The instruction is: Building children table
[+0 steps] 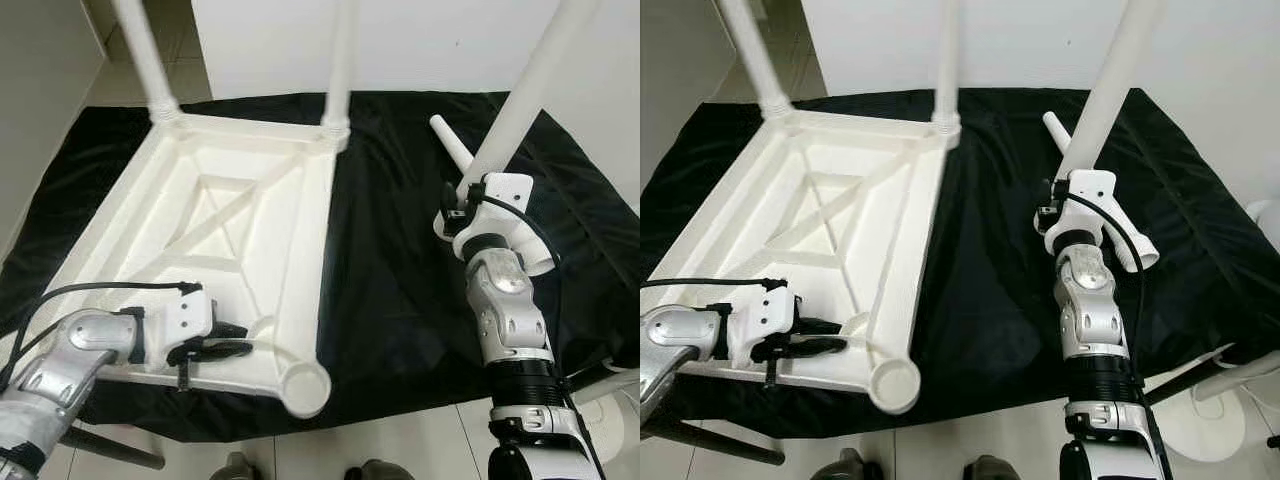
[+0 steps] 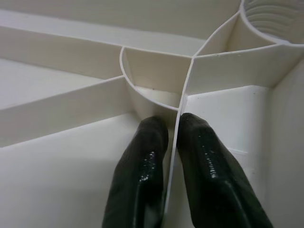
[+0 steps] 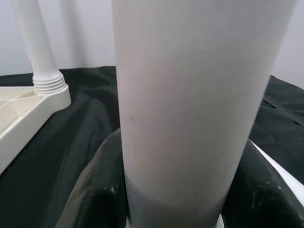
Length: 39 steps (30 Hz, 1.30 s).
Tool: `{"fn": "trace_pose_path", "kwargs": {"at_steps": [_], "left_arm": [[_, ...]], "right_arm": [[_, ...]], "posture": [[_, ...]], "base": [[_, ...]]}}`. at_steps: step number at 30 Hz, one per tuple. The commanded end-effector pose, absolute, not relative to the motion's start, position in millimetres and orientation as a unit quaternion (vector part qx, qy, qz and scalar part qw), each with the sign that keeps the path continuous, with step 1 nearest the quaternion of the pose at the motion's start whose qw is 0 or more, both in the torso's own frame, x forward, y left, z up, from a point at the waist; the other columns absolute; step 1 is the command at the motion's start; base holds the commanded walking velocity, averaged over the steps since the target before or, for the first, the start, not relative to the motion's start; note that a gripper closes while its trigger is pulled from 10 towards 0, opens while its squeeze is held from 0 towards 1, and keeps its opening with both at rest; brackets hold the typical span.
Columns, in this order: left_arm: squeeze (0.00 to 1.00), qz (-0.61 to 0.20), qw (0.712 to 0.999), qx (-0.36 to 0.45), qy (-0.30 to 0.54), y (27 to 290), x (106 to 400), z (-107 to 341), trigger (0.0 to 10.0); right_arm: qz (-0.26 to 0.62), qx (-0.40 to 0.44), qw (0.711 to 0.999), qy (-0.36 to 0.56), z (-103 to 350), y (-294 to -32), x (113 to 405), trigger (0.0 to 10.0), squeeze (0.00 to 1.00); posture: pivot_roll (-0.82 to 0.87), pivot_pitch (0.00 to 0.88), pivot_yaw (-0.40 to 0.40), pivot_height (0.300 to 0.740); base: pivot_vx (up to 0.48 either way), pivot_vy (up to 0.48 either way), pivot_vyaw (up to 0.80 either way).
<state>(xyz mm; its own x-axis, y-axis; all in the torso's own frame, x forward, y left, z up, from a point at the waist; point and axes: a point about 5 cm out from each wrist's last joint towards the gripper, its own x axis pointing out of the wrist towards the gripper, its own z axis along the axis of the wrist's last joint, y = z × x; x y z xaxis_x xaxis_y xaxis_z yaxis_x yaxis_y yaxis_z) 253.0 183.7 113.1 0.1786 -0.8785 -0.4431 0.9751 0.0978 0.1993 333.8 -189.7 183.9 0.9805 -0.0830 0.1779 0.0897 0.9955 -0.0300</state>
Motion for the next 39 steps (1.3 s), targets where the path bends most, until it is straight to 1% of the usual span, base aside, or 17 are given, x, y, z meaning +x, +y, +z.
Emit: {"fn": "trace_pose_path", "kwargs": {"at_steps": [1,2,3,5,6,7,9,12,13,14,21,22,23,25,33,37,39], "left_arm": [[0.0,-0.592,0.771,0.208,0.105,182,253,106,1.1],[0.0,-0.591,0.776,0.2,0.092,175,253,108,1.8],[0.0,-0.591,0.776,0.2,0.092,175,253,108,1.8],[0.0,-0.585,0.79,0.175,0.054,152,255,114,1.7],[0.0,-0.585,0.79,0.175,0.054,152,255,114,1.7],[0.0,-0.575,0.803,0.156,0.025,136,259,121,1.6],[0.0,-0.57,0.808,0.149,0.017,131,261,123,1.6],[0.0,-0.552,0.823,0.133,-0.007,117,267,130,1.1],[0.0,-0.542,0.831,0.123,-0.019,110,272,133,0.7],[0.0,-0.528,0.841,0.112,-0.029,100,277,136,0.9],[0.0,-0.506,0.857,0.092,-0.035,89,278,139,0.6],[0.0,-0.503,0.858,0.092,-0.035,87,276,139,1.0],[0.0,-0.505,0.858,0.086,-0.016,82,272,137,10.0],[0.0,-0.507,0.858,0.084,-0.002,79,270,135,10.0],[0.0,-0.417,0.908,0.027,-0.016,73,282,169,10.0],[0.0,-0.437,0.898,0.035,-0.02,76,276,174,10.0],[0.0,-0.474,0.878,0.063,-0.018,77,267,175,10.0]], "right_arm": [[-0.043,-0.023,0.994,-0.095,186,-188,333,10.0,0.0],[-0.043,-0.023,0.994,-0.095,186,-188,333,10.0,0.0],[-0.043,-0.023,0.994,-0.095,186,-188,333,10.0,0.0],[-0.043,-0.023,0.994,-0.095,186,-188,333,10.0,0.0],[-0.043,-0.023,0.994,-0.095,186,-188,333,10.0,0.0],[-0.042,-0.023,0.994,-0.095,186,-188,333,10.0,0.0],[-0.042,-0.023,0.994,-0.096,186,-188,333,10.0,0.0],[-0.043,-0.024,0.994,-0.096,186,-188,333,10.0,0.0],[-0.043,-0.024,0.994,-0.096,186,-188,333,10.0,0.0],[-0.044,-0.024,0.994,-0.097,186,-187,332,10.0,0.0],[-0.045,-0.026,0.994,-0.096,185,-188,331,10.0,0.0],[-0.046,-0.026,0.994,-0.096,185,-189,330,10.0,0.0],[-0.047,-0.026,0.994,-0.096,185,-190,330,10.0,0.0],[-0.048,-0.026,0.994,-0.096,185,-190,329,10.0,0.0],[-0.04,-0.025,0.994,-0.095,185,-185,330,10.0,0.0],[-0.039,-0.025,0.994,-0.095,184,-185,330,10.0,0.0],[-0.037,-0.025,0.994,-0.096,184,-186,330,10.0,0.0]], "posture": [[-0.04,0.067,0.024,0.74],[-0.04,0.067,0.024,0.74],[-0.04,0.067,0.024,0.74],[-0.05,0.06,0.023,0.74],[-0.05,0.06,0.023,0.74],[-0.05,0.06,0.023,0.74],[-0.05,0.06,0.023,0.74],[-0.05,0.06,0.023,0.74],[-0.07,0.049,0.029,0.74],[-0.07,0.047,0.032,0.74],[-0.08,0.043,0.038,0.74],[-0.08,0.042,0.04,0.74],[-0.08,0.041,0.04,0.74],[-0.08,0.041,0.04,0.74],[-0.07,0.041,0.035,0.74],[-0.07,0.04,0.032,0.74],[-0.07,0.04,0.029,0.74]], "base": [[0.0,0.0,0.0],[0.0,0.0,0.0],[0.0,0.0,0.0],[0.0,0.0,0.0],[0.0,0.0,0.0],[0.0,0.0,0.0],[0.0,0.0,0.0],[0.0,0.0,0.0],[0.0,0.0,0.0],[0.0,0.0,0.0],[0.0,0.0,0.0],[0.0,0.0,0.0],[0.0,0.0,0.0],[0.0,0.0,0.0],[0.0,0.0,0.0],[0.0,0.0,0.0],[0.0,0.0,0.0]]}}
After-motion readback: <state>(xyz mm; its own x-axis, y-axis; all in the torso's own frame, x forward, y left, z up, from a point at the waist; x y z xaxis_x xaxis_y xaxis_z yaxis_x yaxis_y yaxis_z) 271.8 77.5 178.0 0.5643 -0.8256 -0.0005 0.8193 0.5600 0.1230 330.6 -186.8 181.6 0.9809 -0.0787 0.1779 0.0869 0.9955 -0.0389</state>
